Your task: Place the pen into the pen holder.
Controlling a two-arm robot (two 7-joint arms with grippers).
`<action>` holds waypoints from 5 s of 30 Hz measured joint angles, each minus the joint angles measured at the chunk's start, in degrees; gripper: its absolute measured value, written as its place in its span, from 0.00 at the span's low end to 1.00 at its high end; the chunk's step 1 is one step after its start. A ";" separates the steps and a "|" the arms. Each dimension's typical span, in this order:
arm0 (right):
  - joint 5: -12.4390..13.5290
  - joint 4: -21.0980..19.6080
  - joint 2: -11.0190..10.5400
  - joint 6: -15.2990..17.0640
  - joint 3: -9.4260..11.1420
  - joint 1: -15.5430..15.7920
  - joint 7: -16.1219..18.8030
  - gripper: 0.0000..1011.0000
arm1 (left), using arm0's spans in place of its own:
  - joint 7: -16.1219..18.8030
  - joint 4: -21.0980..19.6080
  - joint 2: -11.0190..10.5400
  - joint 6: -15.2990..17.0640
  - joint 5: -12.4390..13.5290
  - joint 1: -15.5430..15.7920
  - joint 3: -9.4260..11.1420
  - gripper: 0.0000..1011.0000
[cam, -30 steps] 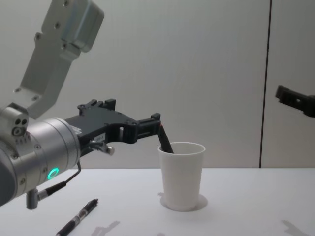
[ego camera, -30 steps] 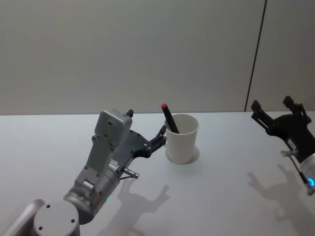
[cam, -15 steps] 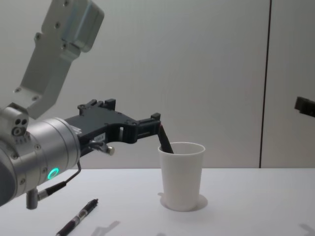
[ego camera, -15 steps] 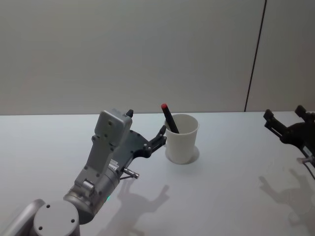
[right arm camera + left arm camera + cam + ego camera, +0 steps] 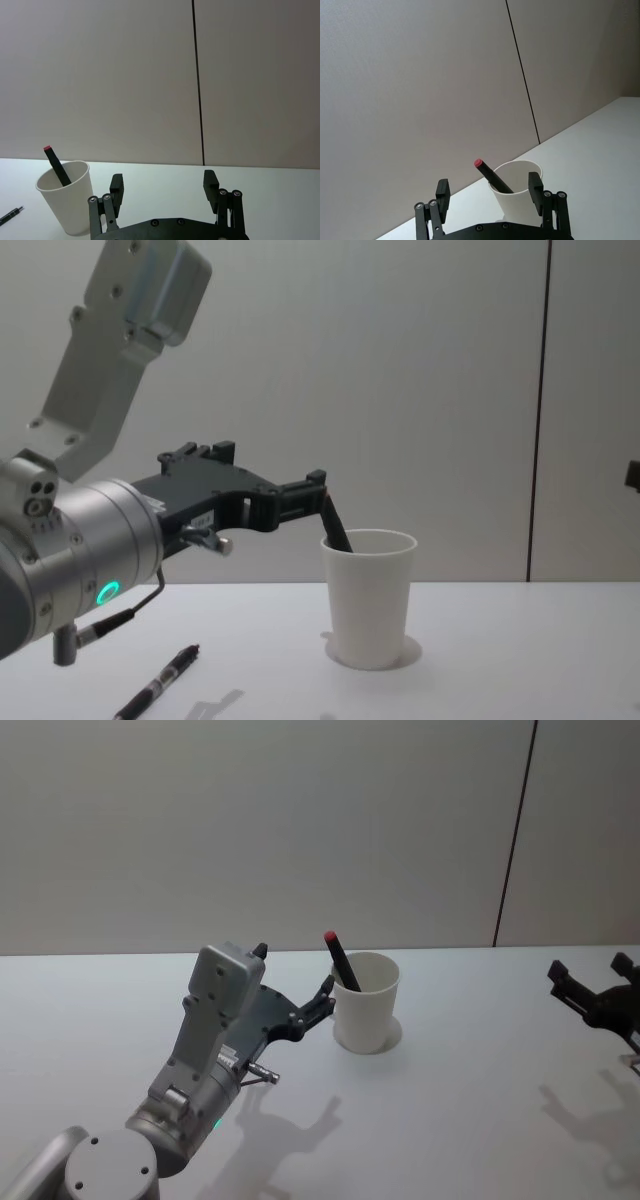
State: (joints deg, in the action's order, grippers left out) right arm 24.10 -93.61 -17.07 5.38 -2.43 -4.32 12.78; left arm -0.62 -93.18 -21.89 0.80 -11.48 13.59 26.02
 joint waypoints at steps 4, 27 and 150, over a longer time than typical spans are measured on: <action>0.18 -0.33 -0.29 0.58 0.21 0.34 -0.03 0.99 | -0.01 0.00 0.00 0.00 0.00 0.00 0.00 0.99; 0.57 -1.02 -0.93 1.90 0.67 1.10 -0.14 0.99 | -0.11 -0.52 -0.78 7.87 1.07 0.79 -1.68 0.99; 0.65 -1.14 -1.05 2.11 0.74 1.23 -0.14 0.99 | -10.30 6.97 1.69 49.69 0.00 6.99 -8.50 0.99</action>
State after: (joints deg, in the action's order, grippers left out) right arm 24.75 -94.75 -18.12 7.49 -1.69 -3.08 12.65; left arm -10.93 -86.21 -20.20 50.49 -11.48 20.58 17.52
